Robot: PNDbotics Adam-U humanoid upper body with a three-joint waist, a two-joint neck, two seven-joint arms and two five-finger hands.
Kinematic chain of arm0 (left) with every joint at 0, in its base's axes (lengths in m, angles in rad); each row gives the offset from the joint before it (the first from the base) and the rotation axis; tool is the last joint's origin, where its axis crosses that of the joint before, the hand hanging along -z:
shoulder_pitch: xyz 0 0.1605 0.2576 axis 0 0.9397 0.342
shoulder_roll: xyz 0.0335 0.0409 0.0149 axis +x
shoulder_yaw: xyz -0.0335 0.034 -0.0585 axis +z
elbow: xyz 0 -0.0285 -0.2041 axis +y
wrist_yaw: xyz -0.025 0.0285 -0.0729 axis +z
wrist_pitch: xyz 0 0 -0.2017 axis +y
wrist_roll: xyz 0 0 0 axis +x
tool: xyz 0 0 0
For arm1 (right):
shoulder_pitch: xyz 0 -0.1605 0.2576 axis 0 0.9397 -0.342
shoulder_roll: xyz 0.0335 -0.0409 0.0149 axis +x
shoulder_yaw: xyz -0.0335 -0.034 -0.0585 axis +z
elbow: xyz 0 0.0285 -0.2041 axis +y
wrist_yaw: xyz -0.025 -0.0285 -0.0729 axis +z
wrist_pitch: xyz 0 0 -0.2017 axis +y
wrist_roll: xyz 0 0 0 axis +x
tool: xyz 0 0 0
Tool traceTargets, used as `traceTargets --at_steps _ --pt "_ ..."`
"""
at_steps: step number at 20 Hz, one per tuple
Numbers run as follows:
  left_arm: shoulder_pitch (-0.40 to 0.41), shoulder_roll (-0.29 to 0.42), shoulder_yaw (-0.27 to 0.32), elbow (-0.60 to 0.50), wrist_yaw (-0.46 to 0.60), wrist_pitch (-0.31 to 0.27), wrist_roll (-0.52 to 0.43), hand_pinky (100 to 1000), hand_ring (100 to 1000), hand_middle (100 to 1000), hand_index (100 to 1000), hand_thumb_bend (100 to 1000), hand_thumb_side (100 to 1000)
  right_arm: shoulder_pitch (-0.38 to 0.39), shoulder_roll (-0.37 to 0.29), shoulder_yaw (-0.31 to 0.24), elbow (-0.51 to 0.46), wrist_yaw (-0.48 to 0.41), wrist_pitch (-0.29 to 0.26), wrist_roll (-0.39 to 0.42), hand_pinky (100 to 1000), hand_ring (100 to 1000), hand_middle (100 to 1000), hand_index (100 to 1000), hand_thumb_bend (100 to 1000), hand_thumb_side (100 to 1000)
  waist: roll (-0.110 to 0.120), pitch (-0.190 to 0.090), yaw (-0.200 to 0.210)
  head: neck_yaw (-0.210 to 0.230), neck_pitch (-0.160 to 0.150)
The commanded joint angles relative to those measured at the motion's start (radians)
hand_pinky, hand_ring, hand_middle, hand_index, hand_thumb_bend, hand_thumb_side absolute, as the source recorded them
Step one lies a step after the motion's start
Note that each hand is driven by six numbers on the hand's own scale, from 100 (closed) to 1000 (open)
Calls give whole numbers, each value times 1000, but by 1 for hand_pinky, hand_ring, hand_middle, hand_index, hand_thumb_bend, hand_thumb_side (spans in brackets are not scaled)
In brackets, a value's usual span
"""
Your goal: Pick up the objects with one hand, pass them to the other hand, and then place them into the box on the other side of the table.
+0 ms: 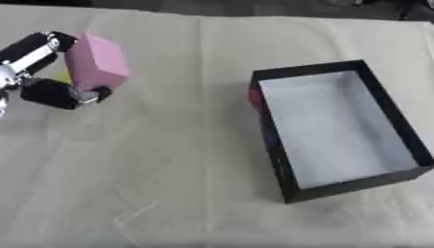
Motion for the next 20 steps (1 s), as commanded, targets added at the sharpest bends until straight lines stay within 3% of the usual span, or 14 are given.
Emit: traceTargets --at_steps 1,20 --pt "-25 -3 0 -6 -15 -18 4 943 767 625 472 100 317 -30 -28 11 -15 18 11 23 784 927 937 942 100 148 -11 -37 2 -19 9" --pt "-75 -156 -33 41 -45 -90 3 951 755 608 463 100 352 -157 29 131 -15 69 104 138 791 930 942 946 100 210 -30 -42 20 -66 12"
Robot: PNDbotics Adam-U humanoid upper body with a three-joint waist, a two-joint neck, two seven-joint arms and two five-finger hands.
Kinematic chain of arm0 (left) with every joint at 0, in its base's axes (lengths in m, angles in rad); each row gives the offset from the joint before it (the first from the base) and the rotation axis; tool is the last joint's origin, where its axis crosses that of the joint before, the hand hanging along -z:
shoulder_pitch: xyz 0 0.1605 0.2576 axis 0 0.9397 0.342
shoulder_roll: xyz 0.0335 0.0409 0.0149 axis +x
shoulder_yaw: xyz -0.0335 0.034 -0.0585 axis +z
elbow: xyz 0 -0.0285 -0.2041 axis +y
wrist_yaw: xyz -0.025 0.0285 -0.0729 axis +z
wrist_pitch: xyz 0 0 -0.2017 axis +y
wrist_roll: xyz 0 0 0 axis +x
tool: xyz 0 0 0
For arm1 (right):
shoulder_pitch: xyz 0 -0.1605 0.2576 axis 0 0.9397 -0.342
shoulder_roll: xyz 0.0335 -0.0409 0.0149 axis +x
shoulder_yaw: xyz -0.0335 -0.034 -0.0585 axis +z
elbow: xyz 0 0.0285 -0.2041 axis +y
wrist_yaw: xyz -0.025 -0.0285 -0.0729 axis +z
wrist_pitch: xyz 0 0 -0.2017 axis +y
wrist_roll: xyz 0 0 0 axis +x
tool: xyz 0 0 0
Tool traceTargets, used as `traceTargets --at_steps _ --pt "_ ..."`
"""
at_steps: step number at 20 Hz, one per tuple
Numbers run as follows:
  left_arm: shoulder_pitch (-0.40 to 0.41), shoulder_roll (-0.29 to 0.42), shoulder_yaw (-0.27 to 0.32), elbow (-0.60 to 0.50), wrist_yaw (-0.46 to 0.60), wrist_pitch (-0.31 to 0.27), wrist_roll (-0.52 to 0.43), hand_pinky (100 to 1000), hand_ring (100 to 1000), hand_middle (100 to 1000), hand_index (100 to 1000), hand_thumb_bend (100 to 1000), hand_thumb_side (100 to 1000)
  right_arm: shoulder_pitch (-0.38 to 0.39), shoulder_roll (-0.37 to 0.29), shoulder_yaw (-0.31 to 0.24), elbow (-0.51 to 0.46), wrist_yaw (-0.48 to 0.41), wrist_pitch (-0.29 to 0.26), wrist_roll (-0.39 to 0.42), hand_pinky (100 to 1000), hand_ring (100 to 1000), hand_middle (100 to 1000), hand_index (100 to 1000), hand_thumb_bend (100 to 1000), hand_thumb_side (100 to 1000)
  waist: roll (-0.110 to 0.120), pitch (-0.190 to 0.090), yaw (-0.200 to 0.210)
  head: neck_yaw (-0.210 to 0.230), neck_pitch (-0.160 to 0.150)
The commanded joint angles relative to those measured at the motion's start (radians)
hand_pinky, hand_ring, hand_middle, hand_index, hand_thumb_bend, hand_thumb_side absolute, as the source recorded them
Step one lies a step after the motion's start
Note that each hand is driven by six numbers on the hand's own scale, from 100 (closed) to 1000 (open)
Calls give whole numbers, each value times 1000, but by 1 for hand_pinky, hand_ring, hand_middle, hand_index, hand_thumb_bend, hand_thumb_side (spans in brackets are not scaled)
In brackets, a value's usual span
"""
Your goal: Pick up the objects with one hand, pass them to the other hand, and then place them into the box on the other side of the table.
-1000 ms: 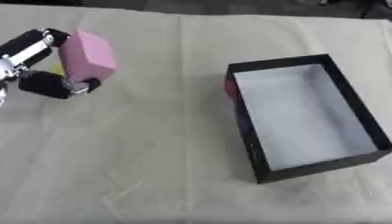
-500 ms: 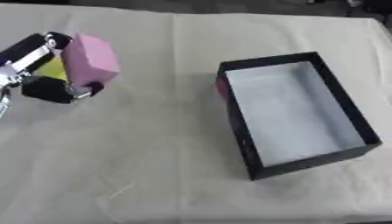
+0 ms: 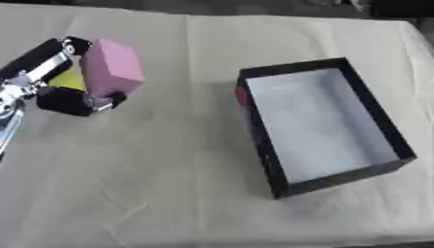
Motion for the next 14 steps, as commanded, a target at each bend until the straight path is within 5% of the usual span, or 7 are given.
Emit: traceTargets --at_steps 1,14 --pt "-26 -15 2 0 0 -9 0 951 755 607 463 100 353 -22 -7 8 -13 11 17 15 791 931 943 947 100 217 -12 -37 3 -10 5" --pt "-72 -116 -20 46 -21 -47 3 951 746 595 455 100 375 -66 52 66 -13 35 69 79 793 935 951 952 100 269 -23 -44 19 -38 5"
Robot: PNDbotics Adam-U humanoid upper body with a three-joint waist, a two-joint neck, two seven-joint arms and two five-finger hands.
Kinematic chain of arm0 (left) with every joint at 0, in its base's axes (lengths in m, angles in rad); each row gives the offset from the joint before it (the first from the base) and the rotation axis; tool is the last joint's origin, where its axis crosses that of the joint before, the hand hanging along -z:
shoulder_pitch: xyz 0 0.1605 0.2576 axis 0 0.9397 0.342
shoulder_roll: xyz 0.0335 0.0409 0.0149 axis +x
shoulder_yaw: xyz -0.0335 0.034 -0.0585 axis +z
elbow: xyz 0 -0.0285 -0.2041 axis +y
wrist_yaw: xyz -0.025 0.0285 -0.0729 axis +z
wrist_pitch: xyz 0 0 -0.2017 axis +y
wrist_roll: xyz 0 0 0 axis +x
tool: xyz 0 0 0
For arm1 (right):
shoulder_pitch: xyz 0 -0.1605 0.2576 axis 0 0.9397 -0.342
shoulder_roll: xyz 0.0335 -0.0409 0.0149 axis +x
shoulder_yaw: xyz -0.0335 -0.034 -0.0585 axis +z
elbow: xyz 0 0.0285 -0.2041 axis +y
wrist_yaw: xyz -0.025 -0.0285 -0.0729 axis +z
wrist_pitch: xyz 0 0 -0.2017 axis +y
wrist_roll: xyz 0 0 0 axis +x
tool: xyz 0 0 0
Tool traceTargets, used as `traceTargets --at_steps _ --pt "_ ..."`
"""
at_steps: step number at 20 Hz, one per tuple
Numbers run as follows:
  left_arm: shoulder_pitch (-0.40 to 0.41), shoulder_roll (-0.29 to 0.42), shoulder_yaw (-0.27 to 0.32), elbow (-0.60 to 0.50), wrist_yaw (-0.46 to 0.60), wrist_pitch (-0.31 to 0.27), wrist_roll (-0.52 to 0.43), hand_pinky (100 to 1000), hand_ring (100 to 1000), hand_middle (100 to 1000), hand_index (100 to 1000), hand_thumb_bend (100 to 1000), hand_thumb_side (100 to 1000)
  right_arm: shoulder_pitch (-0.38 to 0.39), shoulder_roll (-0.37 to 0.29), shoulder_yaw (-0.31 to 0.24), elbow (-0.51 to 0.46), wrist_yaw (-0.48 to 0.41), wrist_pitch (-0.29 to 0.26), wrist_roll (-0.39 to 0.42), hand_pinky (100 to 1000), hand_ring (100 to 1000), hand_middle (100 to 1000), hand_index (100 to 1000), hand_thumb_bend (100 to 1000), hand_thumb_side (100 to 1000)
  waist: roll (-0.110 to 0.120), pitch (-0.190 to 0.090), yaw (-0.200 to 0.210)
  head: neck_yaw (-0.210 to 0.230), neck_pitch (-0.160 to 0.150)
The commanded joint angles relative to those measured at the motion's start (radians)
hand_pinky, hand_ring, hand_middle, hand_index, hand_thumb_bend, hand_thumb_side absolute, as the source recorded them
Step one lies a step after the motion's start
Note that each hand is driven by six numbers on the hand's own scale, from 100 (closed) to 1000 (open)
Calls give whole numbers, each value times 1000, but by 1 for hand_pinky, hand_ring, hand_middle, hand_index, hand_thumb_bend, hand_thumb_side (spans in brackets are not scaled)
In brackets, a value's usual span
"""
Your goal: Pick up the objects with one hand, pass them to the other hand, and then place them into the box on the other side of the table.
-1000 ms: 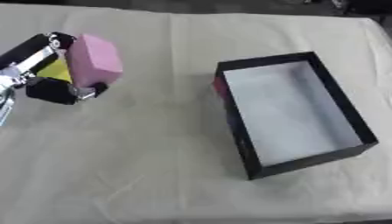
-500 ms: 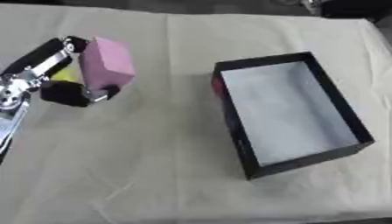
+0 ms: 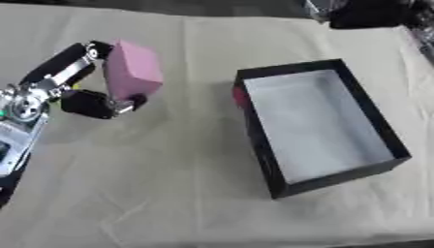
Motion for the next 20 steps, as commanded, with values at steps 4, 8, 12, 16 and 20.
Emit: traceTargets --at_steps 4,8,12,16,20 --pt "-37 -37 2 9 -14 -16 10 951 741 592 453 100 383 -34 4 16 -12 19 14 42 794 937 953 954 100 284 -11 -41 6 -17 5" --pt "-46 -63 2 24 -30 -29 18 950 739 589 452 100 387 -44 21 30 -12 23 24 66 794 940 956 957 100 312 -15 -40 11 -18 5" --pt "-59 -85 5 38 -43 -43 29 948 736 587 450 100 396 -56 38 43 -12 21 33 95 795 947 965 965 100 337 -19 -36 18 -22 5" --pt "-70 -105 6 56 -62 -67 43 943 735 586 450 100 402 -66 51 51 -12 13 34 134 797 956 977 975 100 349 -22 -34 20 -30 5" --pt "-80 -126 4 85 -78 -91 39 945 735 584 449 100 399 -79 66 55 -8 -5 45 181 797 967 988 985 100 370 -22 -32 17 -28 5"
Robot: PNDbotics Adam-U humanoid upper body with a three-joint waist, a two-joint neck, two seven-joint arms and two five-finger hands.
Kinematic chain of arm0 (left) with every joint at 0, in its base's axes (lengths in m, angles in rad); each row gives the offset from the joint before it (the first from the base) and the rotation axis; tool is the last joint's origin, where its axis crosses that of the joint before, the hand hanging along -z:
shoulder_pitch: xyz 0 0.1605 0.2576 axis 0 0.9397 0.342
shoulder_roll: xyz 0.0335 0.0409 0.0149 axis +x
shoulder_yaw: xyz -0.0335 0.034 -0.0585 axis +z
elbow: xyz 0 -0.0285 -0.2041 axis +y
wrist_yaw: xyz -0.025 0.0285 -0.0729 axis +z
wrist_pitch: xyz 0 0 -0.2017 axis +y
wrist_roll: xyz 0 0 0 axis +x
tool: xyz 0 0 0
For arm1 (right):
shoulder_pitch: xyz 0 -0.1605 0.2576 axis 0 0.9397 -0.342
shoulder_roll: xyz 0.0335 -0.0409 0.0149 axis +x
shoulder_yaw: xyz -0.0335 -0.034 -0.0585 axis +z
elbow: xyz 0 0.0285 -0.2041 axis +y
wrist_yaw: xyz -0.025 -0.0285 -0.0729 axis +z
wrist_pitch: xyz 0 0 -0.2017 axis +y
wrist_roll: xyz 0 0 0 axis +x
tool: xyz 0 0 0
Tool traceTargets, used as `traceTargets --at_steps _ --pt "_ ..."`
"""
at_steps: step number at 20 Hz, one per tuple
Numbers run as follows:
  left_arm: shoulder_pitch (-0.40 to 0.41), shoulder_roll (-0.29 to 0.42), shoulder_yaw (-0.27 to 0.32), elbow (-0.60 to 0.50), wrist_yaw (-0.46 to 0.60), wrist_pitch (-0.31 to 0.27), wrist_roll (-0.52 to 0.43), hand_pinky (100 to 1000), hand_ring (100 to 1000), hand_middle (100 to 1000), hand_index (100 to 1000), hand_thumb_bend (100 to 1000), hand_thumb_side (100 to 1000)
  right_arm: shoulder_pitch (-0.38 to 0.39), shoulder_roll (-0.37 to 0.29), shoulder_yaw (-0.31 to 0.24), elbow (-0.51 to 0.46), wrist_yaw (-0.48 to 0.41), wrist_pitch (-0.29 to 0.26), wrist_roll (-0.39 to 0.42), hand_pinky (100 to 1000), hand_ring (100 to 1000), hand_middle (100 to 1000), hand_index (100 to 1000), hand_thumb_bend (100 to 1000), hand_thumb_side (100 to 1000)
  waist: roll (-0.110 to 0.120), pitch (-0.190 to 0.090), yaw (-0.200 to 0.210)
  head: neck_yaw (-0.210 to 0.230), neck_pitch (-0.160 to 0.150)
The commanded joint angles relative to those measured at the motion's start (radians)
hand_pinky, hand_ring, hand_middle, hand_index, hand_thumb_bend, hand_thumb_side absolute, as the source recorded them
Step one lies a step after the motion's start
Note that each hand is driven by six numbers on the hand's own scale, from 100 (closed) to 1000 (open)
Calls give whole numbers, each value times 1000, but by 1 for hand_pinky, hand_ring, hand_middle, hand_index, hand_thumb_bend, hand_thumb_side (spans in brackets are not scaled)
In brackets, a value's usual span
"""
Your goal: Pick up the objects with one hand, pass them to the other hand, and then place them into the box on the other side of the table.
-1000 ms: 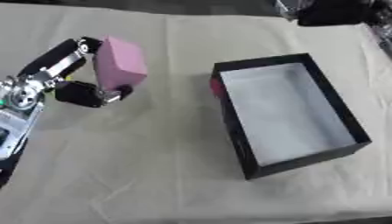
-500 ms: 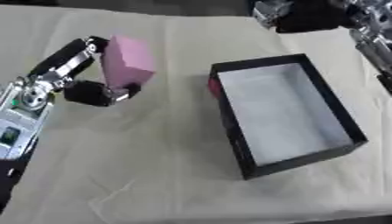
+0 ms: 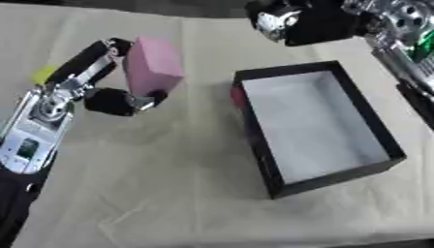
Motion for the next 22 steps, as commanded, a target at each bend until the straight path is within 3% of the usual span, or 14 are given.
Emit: traceTargets --at_steps 1,6,16,22 --pt "-29 -13 9 10 -15 -19 -2 945 734 584 448 100 400 -27 -4 -7 -6 -16 6 36 798 970 991 988 100 368 -11 -28 -4 0 5" --pt "-39 -34 13 35 -26 -36 -8 944 732 582 447 100 402 -36 14 3 -1 -19 -6 105 804 984 1000 994 100 366 -10 -25 -5 -2 5" --pt "-58 -70 13 62 -10 -66 -43 946 723 570 439 100 406 -46 39 11 30 -68 -55 209 803 990 1000 993 128 231 -9 -21 1 -22 5" --pt "-65 -92 14 60 -7 -79 -51 944 719 567 437 100 415 -59 62 16 59 -51 -80 249 811 991 1000 995 180 159 -11 -14 5 -25 5"
